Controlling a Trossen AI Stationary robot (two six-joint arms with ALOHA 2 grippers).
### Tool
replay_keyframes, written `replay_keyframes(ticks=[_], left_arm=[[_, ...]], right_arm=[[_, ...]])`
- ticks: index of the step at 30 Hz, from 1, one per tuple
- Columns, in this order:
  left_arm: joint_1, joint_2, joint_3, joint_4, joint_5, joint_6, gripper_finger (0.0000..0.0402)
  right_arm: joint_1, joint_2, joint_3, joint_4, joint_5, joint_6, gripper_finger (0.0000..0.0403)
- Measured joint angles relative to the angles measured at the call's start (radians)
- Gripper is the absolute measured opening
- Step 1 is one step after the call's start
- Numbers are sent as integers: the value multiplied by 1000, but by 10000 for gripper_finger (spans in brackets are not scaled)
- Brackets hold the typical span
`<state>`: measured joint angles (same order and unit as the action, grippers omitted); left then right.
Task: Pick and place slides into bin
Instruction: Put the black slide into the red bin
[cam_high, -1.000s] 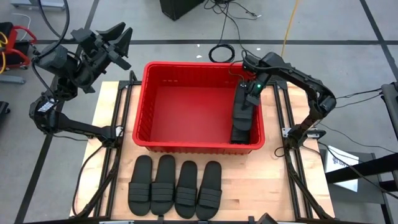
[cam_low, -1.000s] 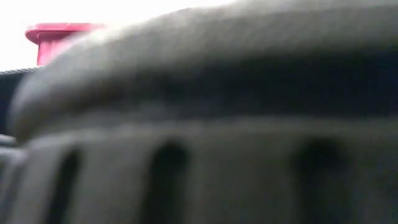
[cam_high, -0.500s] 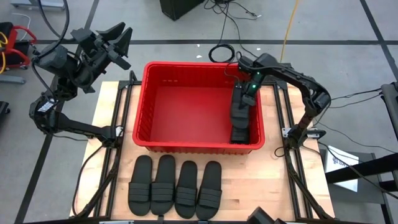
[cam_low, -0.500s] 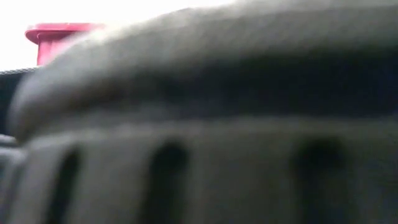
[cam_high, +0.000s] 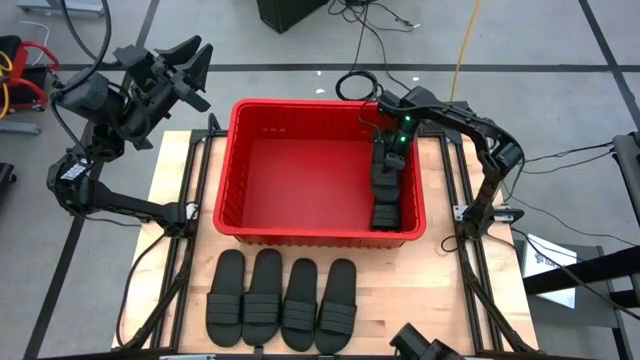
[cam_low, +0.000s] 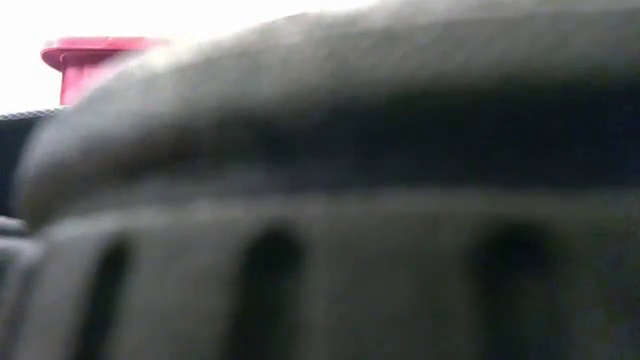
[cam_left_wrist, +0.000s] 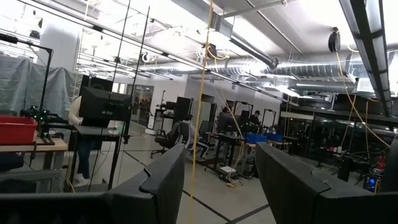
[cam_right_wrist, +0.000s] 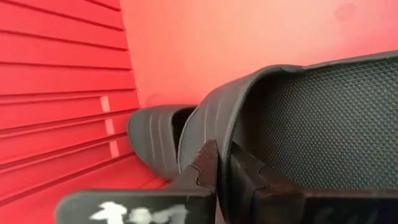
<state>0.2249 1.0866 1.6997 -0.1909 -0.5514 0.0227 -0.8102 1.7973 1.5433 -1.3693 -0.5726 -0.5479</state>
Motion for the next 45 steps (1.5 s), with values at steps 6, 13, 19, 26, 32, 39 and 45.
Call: replay_keyframes(ticks=[6,13,19,26,32,39,45], left_arm=[[0,0,0,0,0,1,200],[0,0,0,0,-1,0,200],[0,0,0,0,-1,22,200],[0,0,0,0,-2,48,200],[0,0,0,0,-2,54,200],[0,0,0,-21,-2,62,200],[0,0,0,-40,-1,63,200]], right_arm=[[-2,22,0,0,0,-2,4],[-2,22,-2,5,-4,9,4],[0,22,-40,22,-8,9,7],[13,22,-79,24,5,43,45],[14,22,-80,50,111,73,73],[13,21,-80,58,127,99,98],[11,21,-80,63,124,130,127]])
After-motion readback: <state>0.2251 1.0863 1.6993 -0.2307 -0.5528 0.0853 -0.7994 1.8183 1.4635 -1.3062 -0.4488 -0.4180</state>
